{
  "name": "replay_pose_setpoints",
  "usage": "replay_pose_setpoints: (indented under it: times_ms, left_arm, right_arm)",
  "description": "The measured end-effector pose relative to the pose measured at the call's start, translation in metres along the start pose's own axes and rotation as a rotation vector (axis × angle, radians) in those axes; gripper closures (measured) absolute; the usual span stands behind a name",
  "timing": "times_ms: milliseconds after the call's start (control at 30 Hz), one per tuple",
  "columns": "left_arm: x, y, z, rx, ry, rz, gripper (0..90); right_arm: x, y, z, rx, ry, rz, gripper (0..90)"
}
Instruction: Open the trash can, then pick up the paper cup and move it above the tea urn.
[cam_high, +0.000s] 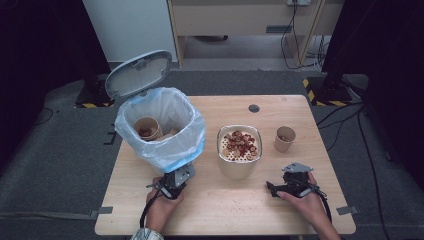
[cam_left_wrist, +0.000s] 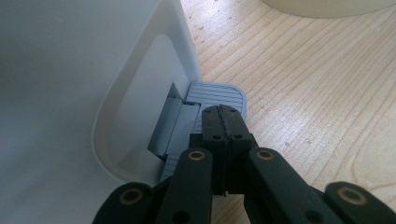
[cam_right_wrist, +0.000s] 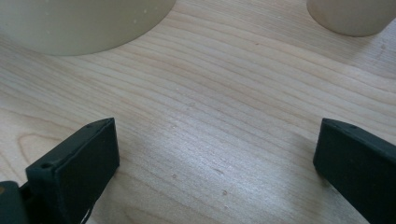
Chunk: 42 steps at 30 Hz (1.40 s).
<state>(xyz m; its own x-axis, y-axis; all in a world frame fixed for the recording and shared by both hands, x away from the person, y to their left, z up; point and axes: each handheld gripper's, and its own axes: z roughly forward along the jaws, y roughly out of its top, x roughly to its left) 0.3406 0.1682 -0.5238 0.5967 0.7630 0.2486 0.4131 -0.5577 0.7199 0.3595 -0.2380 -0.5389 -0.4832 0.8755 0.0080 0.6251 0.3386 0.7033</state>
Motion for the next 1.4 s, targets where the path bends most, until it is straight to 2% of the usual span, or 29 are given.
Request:
replay_pose_setpoints:
  times_ms: [300, 367, 433, 533, 700, 800, 967, 1167, 1200, 1400]
  left_arm:
    - [-0.001, 0.000, 0.000, 0.002, 0.003, 0.002, 88.9]
    - [-0.001, 0.001, 0.000, 0.003, 0.005, 0.003, 88.9]
    - [-0.001, 0.001, 0.000, 0.004, 0.005, 0.003, 89.0]
    - [-0.001, 0.001, 0.000, 0.003, 0.005, 0.001, 88.9]
    - [-0.001, 0.001, 0.000, 0.002, 0.006, -0.001, 88.9]
    - [-0.001, 0.000, 0.000, 0.001, 0.006, -0.003, 89.0]
    - [-0.001, 0.000, 0.000, 0.002, 0.006, -0.002, 88.9]
    - [-0.001, 0.001, 0.000, 0.003, 0.007, 0.002, 88.9]
    - [-0.001, 0.001, 0.000, 0.003, 0.007, 0.002, 89.0]
    - [-0.001, 0.001, 0.000, 0.002, 0.006, -0.001, 88.9]
  right_arm:
    - [-0.004, 0.001, 0.000, 0.011, -0.014, 0.016, 1.0]
    - [-0.003, 0.002, -0.002, 0.018, -0.005, 0.003, 5.2]
    - [-0.002, 0.004, -0.004, 0.002, -0.001, -0.004, 4.1]
    - [-0.001, 0.008, -0.011, -0.042, -0.012, 0.035, 5.4]
    - [-0.009, 0.014, -0.018, -0.061, -0.067, 0.092, 8.1]
    - [-0.018, 0.025, -0.024, -0.076, -0.071, 0.135, 9.7]
    - [-0.032, 0.054, -0.031, -0.077, -0.102, 0.145, 8.8]
    - [-0.042, 0.078, -0.022, -0.088, -0.127, 0.150, 6.5]
    - [-0.043, 0.080, -0.021, -0.098, -0.129, 0.169, 6.6]
    - [-0.055, 0.078, -0.001, -0.129, -0.139, 0.191, 7.7]
